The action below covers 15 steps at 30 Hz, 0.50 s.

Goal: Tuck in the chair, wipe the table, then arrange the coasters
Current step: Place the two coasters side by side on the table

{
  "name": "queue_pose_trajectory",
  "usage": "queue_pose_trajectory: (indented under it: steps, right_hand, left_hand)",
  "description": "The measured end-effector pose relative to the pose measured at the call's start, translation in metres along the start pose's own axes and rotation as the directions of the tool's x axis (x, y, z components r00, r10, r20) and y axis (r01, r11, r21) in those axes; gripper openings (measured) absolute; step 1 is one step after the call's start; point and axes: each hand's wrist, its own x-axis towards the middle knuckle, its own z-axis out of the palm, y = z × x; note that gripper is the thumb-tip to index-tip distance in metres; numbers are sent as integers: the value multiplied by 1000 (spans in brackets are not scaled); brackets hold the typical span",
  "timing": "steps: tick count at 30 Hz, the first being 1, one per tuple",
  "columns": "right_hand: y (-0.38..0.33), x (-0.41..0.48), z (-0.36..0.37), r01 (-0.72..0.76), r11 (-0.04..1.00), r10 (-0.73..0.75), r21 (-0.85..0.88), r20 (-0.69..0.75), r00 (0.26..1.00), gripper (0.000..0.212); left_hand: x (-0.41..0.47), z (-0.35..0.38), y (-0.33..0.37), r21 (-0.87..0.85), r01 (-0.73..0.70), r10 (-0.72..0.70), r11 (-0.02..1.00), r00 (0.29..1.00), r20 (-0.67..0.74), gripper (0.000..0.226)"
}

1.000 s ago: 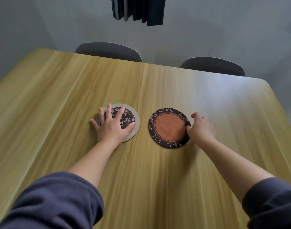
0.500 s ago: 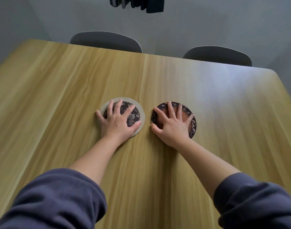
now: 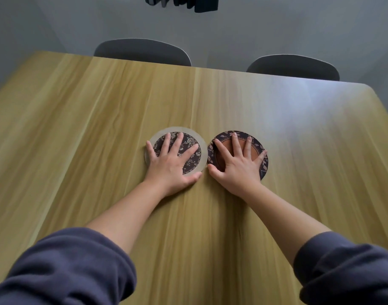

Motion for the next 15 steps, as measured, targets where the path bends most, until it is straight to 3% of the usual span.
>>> queue_pose_trajectory:
  steps: [9,15]
  right_hand:
    - [-4,3,-1,-50,999,50,9,2,999,79]
    - [1,3,-2,-7,1000,8,-20,22,1000,81]
  left_hand:
    - [12,-5,-13,7,-90,89,996,996,26,80]
    - [13,-6,-16,6,-106,106,994,994,26,78]
